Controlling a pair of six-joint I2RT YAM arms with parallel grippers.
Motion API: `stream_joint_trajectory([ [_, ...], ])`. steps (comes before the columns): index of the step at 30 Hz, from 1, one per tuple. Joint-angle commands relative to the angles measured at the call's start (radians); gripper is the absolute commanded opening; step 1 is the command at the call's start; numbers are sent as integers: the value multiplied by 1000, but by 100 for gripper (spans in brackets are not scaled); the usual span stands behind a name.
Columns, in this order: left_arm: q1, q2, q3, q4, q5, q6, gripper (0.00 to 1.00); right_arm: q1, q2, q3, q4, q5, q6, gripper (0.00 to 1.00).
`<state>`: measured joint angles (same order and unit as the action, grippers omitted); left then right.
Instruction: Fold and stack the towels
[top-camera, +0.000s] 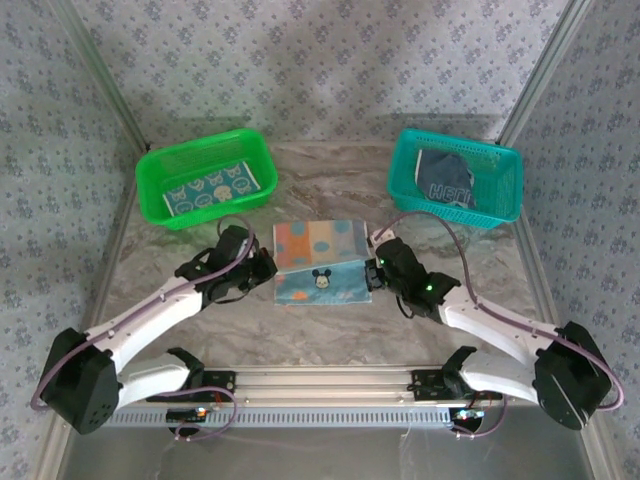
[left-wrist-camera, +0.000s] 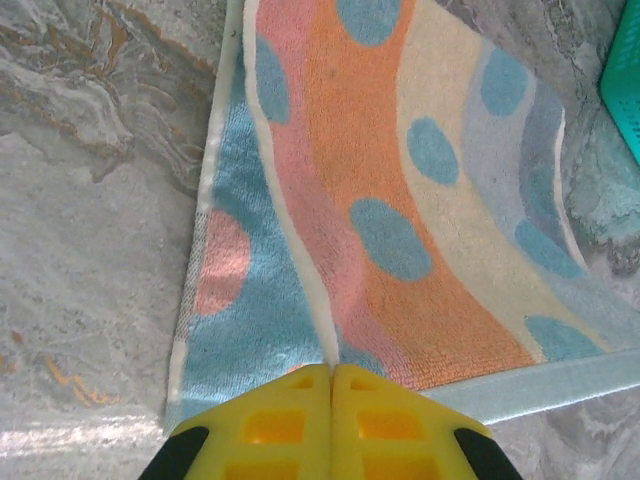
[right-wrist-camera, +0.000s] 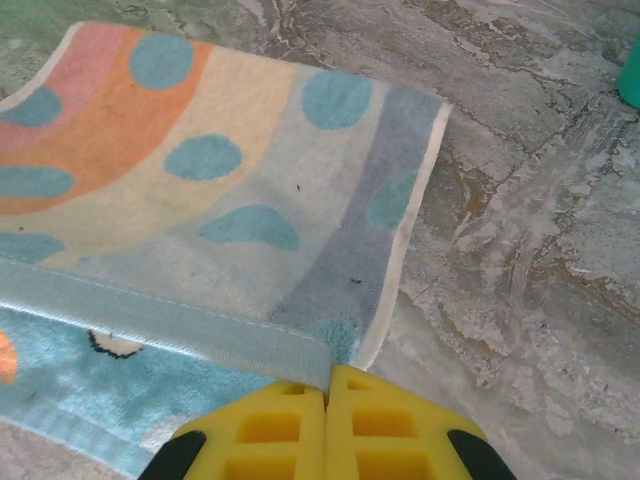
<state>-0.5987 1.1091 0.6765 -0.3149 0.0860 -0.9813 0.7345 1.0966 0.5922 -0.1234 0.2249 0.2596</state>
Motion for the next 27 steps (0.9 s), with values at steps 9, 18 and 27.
stream_joint_trajectory([
  [9, -27, -55, -68, -24, -43, -47, 0, 41, -33, -76, -45, 54, 82, 5],
  [18, -107, -62, -183, 46, -67, -126, 35, 73, -40, -144, -48, 13, 175, 54],
  [27, -118, -111, -190, -49, -131, -61, 53, 75, -84, -161, -89, -25, 317, 48],
])
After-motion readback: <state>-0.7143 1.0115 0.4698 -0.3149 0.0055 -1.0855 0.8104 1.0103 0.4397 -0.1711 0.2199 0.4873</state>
